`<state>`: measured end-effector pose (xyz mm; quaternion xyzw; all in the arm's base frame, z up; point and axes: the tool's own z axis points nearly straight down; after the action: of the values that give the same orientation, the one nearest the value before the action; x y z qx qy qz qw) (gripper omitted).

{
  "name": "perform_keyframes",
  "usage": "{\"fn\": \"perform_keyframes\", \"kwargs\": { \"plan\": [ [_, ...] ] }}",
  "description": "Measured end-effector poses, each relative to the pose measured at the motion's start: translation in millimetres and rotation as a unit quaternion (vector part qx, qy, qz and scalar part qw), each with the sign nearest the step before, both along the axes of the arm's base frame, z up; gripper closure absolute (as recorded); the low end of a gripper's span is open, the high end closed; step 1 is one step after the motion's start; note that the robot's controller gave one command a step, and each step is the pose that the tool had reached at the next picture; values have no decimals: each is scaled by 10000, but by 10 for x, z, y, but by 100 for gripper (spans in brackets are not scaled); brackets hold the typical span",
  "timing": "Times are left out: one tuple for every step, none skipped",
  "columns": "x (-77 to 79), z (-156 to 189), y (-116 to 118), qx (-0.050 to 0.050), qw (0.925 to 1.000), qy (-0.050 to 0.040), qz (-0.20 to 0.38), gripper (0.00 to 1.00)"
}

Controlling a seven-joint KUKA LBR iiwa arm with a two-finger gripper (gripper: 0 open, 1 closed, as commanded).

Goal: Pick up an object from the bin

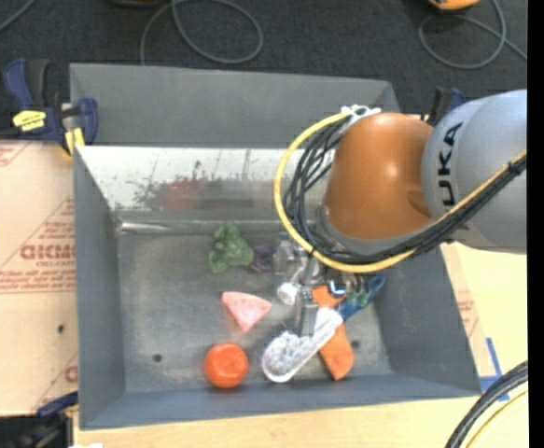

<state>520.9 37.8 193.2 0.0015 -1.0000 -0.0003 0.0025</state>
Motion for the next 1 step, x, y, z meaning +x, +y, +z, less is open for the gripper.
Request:
{"fn": "perform_keyframes", "kwargs": {
  "plan": [
    [16, 38, -1, 2, 10000, -37, -4, 0]
  ]
}}
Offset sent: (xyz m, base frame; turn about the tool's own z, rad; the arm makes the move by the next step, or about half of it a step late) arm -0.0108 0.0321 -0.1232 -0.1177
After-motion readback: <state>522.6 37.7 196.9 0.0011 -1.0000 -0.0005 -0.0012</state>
